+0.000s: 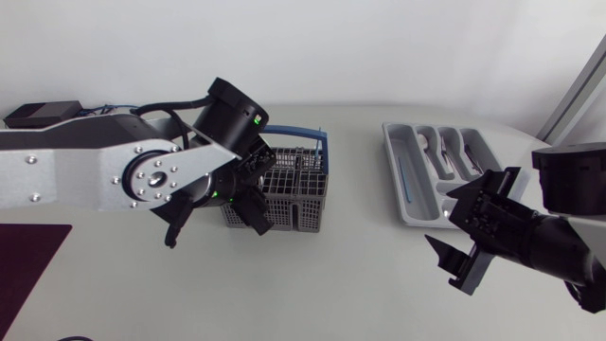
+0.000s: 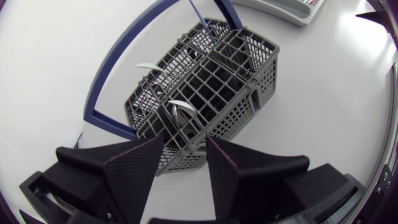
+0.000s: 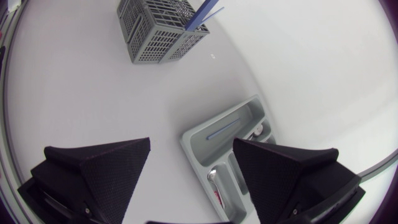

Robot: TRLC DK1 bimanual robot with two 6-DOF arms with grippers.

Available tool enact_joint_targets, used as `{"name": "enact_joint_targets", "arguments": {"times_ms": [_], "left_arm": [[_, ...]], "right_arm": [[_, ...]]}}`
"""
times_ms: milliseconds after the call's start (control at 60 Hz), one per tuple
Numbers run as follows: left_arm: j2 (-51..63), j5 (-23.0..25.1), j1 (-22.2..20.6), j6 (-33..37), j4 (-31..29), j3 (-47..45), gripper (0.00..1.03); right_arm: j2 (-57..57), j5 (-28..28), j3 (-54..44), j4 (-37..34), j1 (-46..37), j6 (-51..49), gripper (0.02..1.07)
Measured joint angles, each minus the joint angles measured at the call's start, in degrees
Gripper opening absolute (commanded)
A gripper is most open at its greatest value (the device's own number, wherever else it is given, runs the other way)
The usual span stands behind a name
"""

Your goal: Unload the cutlery basket into the drawer organizer.

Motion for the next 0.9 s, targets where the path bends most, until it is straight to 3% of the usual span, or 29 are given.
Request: {"name": "enact_joint_targets", "arguments": {"times_ms": [667,900], "left_arm": [[5.7,-4.9,-0.3,-0.5,1.4,3.0,0.71],[8.3,-5.7,0.3,-0.4,2.0,3.8,0.59]], "right_arm": [[-2.3,1.2,0.0,-2.5,2.1,1.3,0.98],[-2.5,1.2,0.0,-2.5,2.1,1.3,0.98]]}}
